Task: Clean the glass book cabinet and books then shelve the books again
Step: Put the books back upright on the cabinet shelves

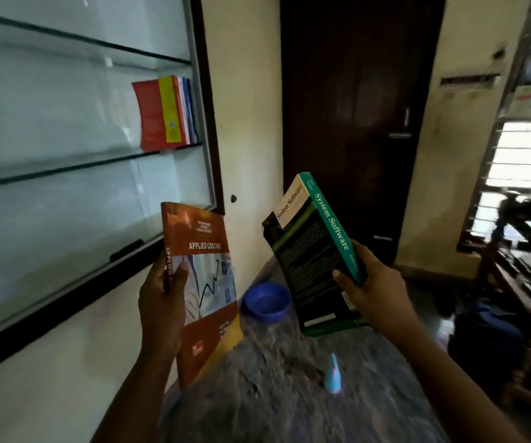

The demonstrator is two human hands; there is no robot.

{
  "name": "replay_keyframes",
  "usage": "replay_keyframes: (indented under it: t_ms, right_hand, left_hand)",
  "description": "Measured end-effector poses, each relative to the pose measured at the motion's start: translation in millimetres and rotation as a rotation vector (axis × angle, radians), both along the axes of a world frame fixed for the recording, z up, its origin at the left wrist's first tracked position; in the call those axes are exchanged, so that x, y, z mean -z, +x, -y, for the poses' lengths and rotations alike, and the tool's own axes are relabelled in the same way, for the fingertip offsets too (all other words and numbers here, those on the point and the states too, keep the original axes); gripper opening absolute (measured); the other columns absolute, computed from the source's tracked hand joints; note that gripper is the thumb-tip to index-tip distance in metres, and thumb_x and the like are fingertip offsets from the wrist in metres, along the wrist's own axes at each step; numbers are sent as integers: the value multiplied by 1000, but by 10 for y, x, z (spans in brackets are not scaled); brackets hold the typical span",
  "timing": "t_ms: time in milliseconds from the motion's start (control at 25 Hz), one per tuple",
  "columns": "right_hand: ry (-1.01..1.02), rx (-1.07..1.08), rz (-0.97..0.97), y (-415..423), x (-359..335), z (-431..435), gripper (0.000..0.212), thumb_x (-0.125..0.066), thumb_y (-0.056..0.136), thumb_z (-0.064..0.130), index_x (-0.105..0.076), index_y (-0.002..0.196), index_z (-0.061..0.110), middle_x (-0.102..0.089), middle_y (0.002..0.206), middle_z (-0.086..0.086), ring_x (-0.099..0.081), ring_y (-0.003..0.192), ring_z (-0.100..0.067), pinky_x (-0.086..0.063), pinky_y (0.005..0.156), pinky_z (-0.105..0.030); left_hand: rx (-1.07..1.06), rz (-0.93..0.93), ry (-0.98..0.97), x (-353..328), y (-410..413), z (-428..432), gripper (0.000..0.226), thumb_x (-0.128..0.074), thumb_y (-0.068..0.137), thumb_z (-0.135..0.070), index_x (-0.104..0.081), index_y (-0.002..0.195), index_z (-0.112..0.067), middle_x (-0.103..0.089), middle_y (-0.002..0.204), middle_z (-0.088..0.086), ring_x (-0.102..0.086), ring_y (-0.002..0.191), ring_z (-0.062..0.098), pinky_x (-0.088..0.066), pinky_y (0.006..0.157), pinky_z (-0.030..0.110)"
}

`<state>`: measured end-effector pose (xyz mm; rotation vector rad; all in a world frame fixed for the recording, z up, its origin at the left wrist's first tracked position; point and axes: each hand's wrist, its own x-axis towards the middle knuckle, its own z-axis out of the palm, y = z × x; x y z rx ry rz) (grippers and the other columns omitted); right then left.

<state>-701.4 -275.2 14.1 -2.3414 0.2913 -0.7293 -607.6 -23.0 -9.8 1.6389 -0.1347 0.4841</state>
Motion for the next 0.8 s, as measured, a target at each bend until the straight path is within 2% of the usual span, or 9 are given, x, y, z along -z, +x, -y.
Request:
replay_keyframes:
  t_ms: [80,160,240,360,440,560,680,800]
  right_hand:
    - [2,-93,20,645,-74,277,59,-60,89,25,-34,142,26,-62,121,-6,-64,91,-20,-53,76,-28]
    - [25,-204,30,1273,-168,494,59,-59,90,24,-32,142,26,-60,123,-4,-58,84,-11,-45,60,-8]
    - [27,-298,55,1972,-277,660,59,-58,90,24,-31,142,26,-60,121,-5,-57,83,-9,-43,51,-4]
    - [58,-393,97,2984,-432,712,59,-58,90,23,-30,143,26,-59,120,-8,-60,84,-15,-46,59,-11]
    - [115,-432,151,3579,-506,660,58,-58,90,22,-31,142,24,-59,121,-9,-61,86,-19,-52,68,-25]
    - [203,-490,298,4618,-664,529,56,-59,90,22,-36,140,20,-59,124,-6,-62,95,-20,-51,81,-32]
    - [275,-582,397,5554,-947,367,57,-60,89,23,-37,141,21,-60,119,1,-57,96,-13,-47,84,-26]
    - [355,-674,485,6236,-1192,209,56,-61,89,20,-38,140,21,-57,110,7,-57,94,-10,-44,74,-6]
  left_hand:
    - [-61,12,-16,-132,466,205,29,-50,95,-27,-54,123,-21,-62,119,4,-62,103,23,-49,90,48]
    - [-116,58,-26,-301,911,389,30,-47,97,-20,-53,126,-20,-61,123,5,-61,105,24,-50,90,48]
    - [-210,106,-33,-490,1396,553,30,-46,98,-16,-52,127,-21,-61,121,3,-62,104,25,-51,87,47]
    - [-322,181,-55,-745,2054,701,30,-46,97,-12,-51,124,-25,-59,113,-3,-60,99,20,-49,83,36]
    - [-377,235,-51,-865,2490,725,32,-47,97,-12,-51,127,-22,-59,115,-1,-60,99,19,-49,86,36]
    - [-458,326,-67,-1126,3295,703,32,-49,96,-15,-53,127,-26,-62,118,1,-61,102,20,-49,92,39]
    - [-532,420,-83,-1494,4040,652,28,-49,97,-16,-57,122,-26,-63,110,-5,-63,99,17,-50,91,37]
    - [-618,523,-30,-1825,4629,628,27,-48,97,-19,-54,123,-25,-60,107,-8,-60,95,12,-48,85,30]
